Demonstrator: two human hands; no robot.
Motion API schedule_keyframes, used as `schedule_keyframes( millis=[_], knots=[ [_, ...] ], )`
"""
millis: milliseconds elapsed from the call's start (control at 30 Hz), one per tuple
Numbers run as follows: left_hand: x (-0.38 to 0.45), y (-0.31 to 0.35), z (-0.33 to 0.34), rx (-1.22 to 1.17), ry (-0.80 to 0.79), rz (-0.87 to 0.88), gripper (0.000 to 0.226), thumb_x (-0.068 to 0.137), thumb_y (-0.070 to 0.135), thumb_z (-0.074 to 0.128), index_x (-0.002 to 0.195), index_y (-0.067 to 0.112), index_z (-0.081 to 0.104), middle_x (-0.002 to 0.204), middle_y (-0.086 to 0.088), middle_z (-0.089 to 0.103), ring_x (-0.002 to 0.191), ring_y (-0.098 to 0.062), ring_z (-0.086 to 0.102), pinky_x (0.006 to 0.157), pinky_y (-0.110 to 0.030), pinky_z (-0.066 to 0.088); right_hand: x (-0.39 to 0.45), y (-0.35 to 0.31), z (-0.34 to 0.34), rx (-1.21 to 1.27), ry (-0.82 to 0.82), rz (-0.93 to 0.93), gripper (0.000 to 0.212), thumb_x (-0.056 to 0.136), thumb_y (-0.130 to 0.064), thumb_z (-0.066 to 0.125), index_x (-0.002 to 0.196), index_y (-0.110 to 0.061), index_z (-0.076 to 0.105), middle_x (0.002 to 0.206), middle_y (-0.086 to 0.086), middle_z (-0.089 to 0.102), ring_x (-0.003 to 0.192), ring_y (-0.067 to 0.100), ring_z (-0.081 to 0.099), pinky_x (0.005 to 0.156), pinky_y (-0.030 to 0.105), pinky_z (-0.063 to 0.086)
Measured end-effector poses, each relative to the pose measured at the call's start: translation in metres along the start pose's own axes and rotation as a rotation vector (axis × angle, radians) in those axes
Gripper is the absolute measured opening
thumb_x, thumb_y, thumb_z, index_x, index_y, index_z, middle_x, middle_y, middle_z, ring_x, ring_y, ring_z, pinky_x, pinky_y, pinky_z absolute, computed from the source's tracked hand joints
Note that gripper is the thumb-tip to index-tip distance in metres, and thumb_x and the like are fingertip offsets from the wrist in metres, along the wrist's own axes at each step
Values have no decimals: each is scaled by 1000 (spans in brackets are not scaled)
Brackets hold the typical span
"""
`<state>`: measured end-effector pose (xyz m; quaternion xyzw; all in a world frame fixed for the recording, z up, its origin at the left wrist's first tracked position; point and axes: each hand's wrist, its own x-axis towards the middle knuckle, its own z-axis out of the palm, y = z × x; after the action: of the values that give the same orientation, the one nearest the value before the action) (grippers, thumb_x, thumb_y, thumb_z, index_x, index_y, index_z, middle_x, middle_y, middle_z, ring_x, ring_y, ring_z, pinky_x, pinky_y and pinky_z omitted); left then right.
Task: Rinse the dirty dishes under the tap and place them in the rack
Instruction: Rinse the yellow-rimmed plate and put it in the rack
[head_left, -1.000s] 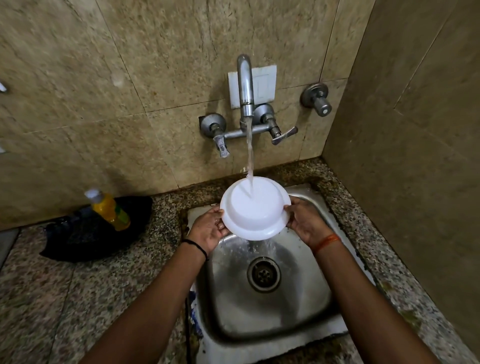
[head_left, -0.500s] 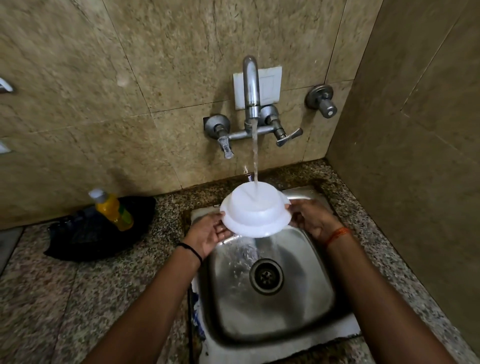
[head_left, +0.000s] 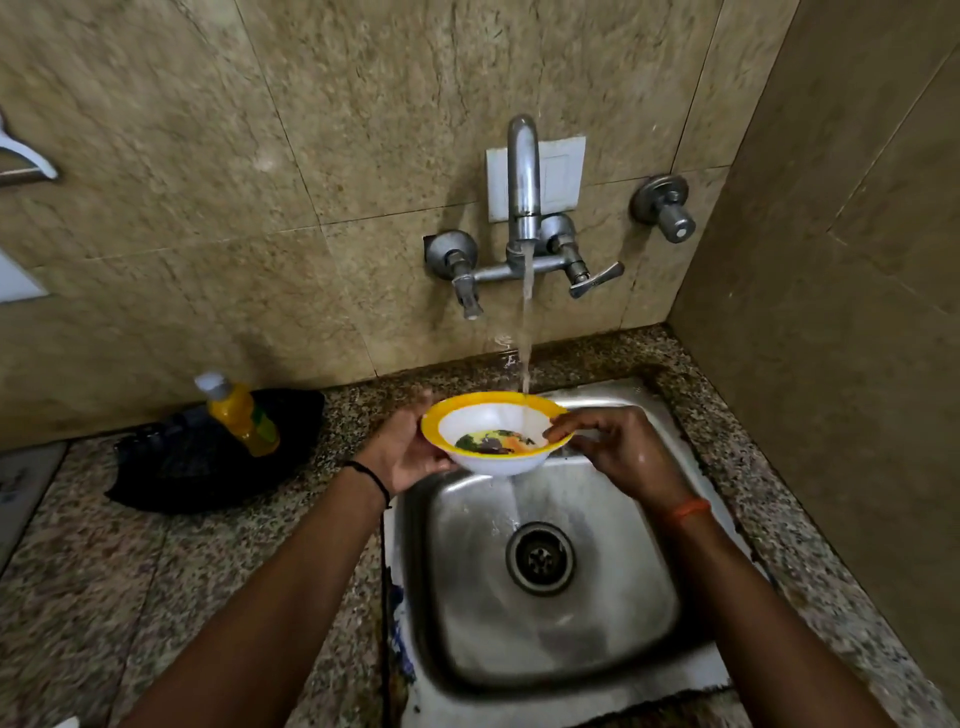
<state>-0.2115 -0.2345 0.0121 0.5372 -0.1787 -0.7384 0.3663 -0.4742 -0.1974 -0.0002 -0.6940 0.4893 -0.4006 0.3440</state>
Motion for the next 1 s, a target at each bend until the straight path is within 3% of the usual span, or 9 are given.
schedule_keyframes(
  millis=[100,267,333,467,567,667,800,900,1000],
  knots=[
    [0,-5,4,105,-21,-4,22,98,13,42,116,7,53,92,-14,67,83,-27,62,66,-41,56,-3,4,-5,-161,79,-108,27,76,9,69,83,-16,76,99,-3,75,103,6,67,93,30,53],
    [-2,-7,11,242,-109,-15,22,95,7,50,112,18,57,98,-9,66,85,-26,64,63,-40,59,-5,32,-9,-310,181,-159,34,66,18,71,85,-11,71,102,2,74,111,18,65,89,44,55],
    [0,-10,16,232,-93,55,29,94,3,51,119,16,57,98,-8,66,83,-25,63,59,-38,60,-7,32,-8,-487,142,-160,47,62,18,64,95,-13,71,109,5,72,115,23,63,100,47,49],
    [6,-21,30,121,-13,205,37,93,-1,52,127,10,56,103,-11,65,79,-23,63,51,-33,58,-19,4,23,-1011,-52,-182,66,42,-6,73,107,-12,72,113,11,70,117,34,61,101,57,43],
    [10,-29,33,116,25,262,37,91,1,57,126,11,58,95,-4,70,80,-22,65,65,-39,59,-38,-1,61,-1043,-123,-229,68,44,-25,78,109,-8,71,110,11,71,105,26,68,97,51,47],
    [8,-37,27,154,39,308,35,91,2,58,124,12,60,77,7,74,70,-14,68,70,-40,57,-49,8,66,-991,-94,-222,65,58,-34,72,120,-13,66,120,7,68,111,25,65,111,46,32],
    [5,-42,18,-11,22,330,39,92,3,56,129,14,56,104,-7,69,84,-23,68,62,-36,59,-48,2,47,-1110,-16,-107,69,69,-23,61,137,-23,50,151,3,41,144,30,29,115,63,4],
    [2,-46,22,-84,17,350,38,93,2,53,128,16,55,106,-5,68,91,-24,65,62,-36,59,-46,-10,50,-892,98,-24,78,71,-17,53,147,-23,36,162,6,10,150,24,5,118,54,10],
    [1,-48,23,-113,34,361,38,93,2,54,127,18,56,106,-4,68,91,-23,65,61,-37,59,-44,-14,53,-138,324,131,81,77,7,46,151,-17,24,162,4,10,148,9,10,113,16,24]
  ],
)
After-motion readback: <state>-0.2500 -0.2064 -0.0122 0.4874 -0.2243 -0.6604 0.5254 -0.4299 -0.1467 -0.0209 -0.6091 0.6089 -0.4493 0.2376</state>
